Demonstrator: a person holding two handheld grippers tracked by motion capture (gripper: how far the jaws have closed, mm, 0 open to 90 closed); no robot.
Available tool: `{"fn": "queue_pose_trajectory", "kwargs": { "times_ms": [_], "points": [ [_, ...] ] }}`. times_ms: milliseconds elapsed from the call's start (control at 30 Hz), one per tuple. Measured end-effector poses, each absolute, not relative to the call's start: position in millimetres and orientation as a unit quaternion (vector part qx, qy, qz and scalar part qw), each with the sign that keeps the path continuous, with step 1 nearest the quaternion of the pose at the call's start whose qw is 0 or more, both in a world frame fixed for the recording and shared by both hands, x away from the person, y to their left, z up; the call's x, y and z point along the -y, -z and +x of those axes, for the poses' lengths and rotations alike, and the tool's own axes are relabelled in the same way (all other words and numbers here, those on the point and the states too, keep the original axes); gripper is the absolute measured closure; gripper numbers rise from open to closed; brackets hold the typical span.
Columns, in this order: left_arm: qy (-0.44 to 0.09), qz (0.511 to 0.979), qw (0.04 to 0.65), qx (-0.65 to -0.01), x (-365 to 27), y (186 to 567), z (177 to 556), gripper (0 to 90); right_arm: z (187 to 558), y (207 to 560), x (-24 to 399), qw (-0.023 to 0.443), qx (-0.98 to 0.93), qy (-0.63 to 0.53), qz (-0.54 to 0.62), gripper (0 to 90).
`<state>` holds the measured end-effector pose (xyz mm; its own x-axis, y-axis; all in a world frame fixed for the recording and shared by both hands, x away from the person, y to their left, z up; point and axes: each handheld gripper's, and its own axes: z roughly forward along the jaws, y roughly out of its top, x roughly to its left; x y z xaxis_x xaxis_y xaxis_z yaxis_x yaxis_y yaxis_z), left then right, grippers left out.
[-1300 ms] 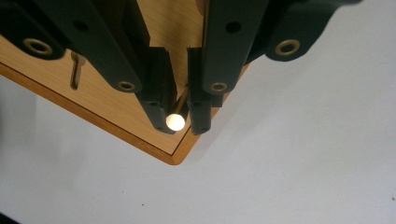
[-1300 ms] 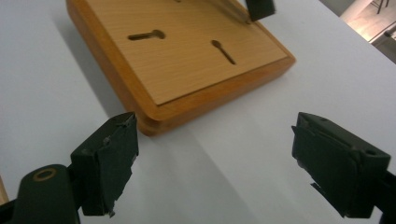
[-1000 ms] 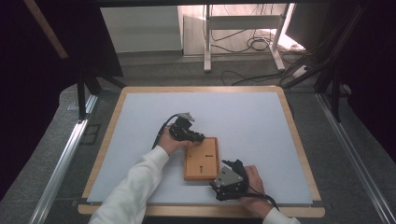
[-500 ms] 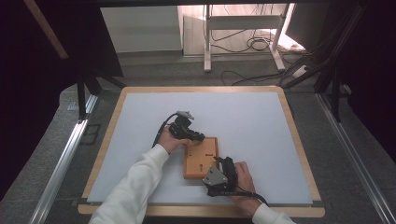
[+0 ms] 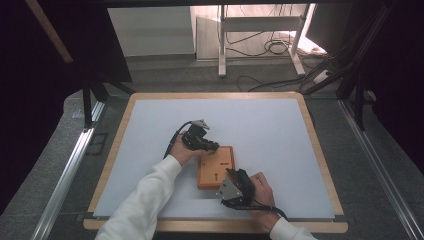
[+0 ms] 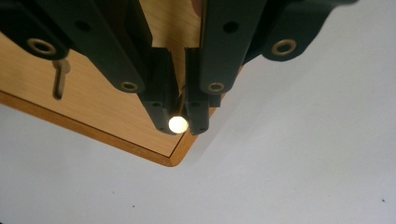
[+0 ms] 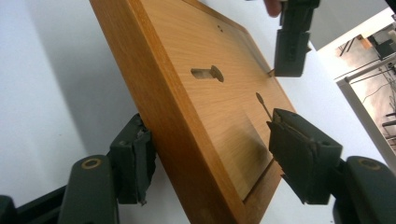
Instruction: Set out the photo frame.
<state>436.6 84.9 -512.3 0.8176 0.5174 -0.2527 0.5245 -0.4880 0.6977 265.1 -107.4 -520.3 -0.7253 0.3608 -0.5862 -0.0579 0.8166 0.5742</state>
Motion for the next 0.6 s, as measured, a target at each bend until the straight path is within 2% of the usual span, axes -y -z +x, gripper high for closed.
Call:
{"fn": "queue_pose_trajectory", "kwargs": {
  "times_ms": [433, 533, 600],
  "points": [
    [0.004, 0.859, 0.407, -0.31, -88, 514, 439, 82.9, 266, 506, 106, 0.39, -0.874, -0.284, 0.058, 47.9],
    [-0.005, 0.857, 0.41, -0.313, -91, 512, 438, 78.7, 267, 501, 108, 0.391, -0.87, -0.294, 0.066, 49.2],
    [-0.035, 0.853, 0.411, -0.319, -95, 508, 434, 72.7, 268, 499, 109, 0.39, -0.87, -0.294, 0.065, 49.6]
  ]
}}
